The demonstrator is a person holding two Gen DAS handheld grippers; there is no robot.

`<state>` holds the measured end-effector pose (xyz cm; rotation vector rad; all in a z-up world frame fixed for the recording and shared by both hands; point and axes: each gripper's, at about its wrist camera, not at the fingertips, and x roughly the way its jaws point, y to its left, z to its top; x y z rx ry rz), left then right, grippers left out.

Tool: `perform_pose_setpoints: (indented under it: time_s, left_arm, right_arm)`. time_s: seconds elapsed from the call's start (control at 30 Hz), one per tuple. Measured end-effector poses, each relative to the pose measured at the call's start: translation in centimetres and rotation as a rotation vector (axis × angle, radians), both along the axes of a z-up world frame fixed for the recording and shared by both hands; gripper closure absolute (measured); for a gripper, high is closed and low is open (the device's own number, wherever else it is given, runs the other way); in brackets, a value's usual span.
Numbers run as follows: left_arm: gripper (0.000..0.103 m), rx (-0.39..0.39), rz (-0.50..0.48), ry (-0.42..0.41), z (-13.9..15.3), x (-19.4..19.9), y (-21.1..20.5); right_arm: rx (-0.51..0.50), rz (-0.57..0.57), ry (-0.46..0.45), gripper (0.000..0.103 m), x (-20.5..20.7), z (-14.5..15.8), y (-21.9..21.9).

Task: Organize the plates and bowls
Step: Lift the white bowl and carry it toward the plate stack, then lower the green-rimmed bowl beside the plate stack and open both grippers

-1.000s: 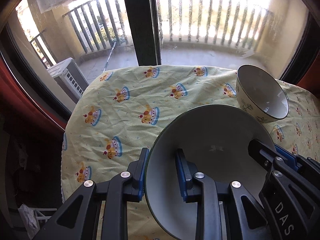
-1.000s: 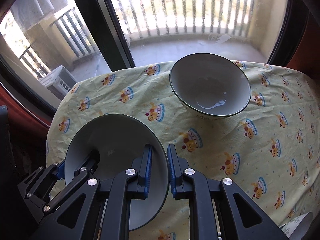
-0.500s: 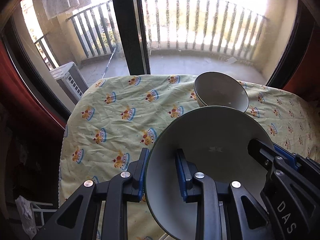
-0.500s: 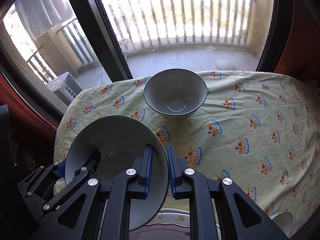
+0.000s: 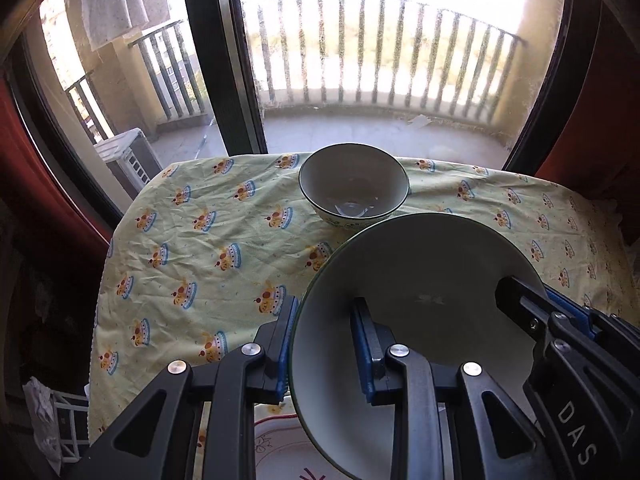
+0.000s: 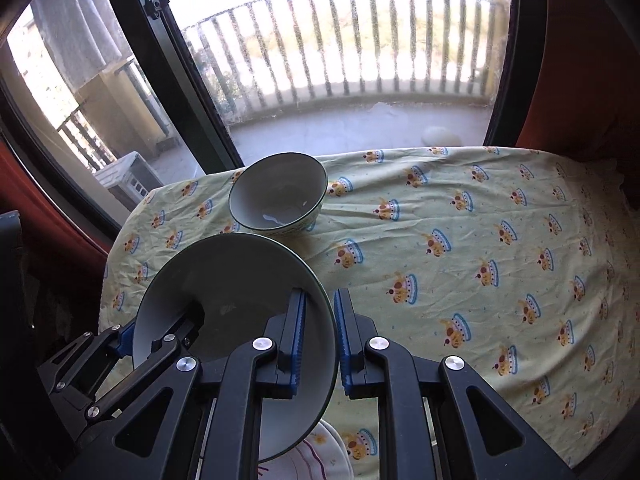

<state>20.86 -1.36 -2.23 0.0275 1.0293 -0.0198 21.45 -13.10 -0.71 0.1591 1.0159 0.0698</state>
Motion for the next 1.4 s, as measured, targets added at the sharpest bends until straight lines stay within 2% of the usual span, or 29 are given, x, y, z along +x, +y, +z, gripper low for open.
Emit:
perform_pose_setpoints:
  time_s: [0.73,1.17,1.4]
  left_arm:
    - [0.078,-0.026,0.01,0.011,-0.5,-7.0,-9.6]
    - [0.078,-0.026,-0.019,0.065,-2.9,-11.3,-12.4]
    - [0.078,-0.012,-0.016,0.107,-5.0,-12.5,-12.8]
  right_arm:
    - [0.005,0.013,0.005,0.086,-6.5,-0.3,-11.0]
    - [-0.01,0.008,0.05,0.086,-11.3,-2.3,-14.5]
    - [0.003,0.003,0.103,0.086,-12.6,-4.5,-15.1]
